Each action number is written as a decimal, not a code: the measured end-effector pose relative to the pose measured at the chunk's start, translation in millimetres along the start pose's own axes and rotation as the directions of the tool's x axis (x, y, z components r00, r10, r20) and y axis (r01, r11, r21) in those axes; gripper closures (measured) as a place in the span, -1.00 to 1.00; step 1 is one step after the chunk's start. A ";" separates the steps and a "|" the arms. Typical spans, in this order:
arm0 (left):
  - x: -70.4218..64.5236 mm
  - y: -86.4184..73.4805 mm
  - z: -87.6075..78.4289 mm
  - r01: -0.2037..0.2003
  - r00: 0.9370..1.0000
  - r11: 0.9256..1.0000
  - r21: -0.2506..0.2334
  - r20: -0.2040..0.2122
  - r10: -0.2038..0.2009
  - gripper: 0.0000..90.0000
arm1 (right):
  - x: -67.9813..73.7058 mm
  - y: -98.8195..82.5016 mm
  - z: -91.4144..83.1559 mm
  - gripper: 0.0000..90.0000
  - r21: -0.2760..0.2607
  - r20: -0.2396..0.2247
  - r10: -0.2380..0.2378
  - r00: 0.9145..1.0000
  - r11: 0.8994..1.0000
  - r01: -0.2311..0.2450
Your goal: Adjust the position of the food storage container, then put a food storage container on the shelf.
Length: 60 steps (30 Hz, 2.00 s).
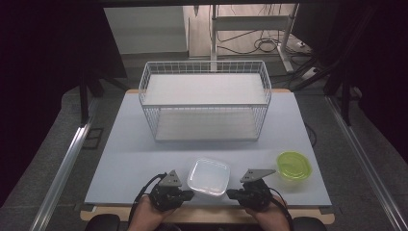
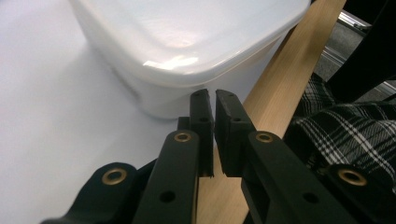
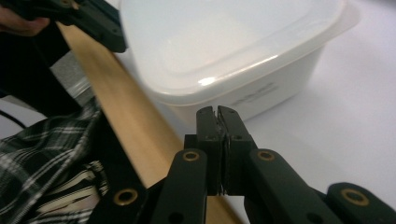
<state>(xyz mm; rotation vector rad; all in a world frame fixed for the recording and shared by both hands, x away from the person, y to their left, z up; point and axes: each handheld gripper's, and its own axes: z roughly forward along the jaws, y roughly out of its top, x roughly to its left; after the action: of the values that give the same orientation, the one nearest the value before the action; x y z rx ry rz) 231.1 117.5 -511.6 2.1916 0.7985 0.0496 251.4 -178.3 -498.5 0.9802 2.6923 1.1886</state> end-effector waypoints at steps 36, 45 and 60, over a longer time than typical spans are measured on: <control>37.3 4.1 -5.4 0.072 0.984 0.997 -0.039 -0.161 -0.078 0.61 | -42.6 25.3 4.7 0.84 -0.048 0.146 0.039 0.989 0.998 -0.032; 51.4 -18.7 -35.1 0.083 0.979 0.991 -0.105 -0.176 -0.101 -0.34 | -41.7 12.9 -14.3 0.05 -0.062 0.165 -0.003 0.986 0.998 0.013; 50.3 -24.4 -30.8 0.013 0.985 0.987 -0.160 -0.165 -0.040 -0.86 | -41.9 8.6 -12.2 -0.61 -0.103 0.142 -0.026 0.990 0.994 0.040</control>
<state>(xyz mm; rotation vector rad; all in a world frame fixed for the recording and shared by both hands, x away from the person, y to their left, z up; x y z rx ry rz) 249.8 178.2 -518.0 2.0450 0.8861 0.2787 286.1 -205.5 -492.7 0.9622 2.5009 1.1936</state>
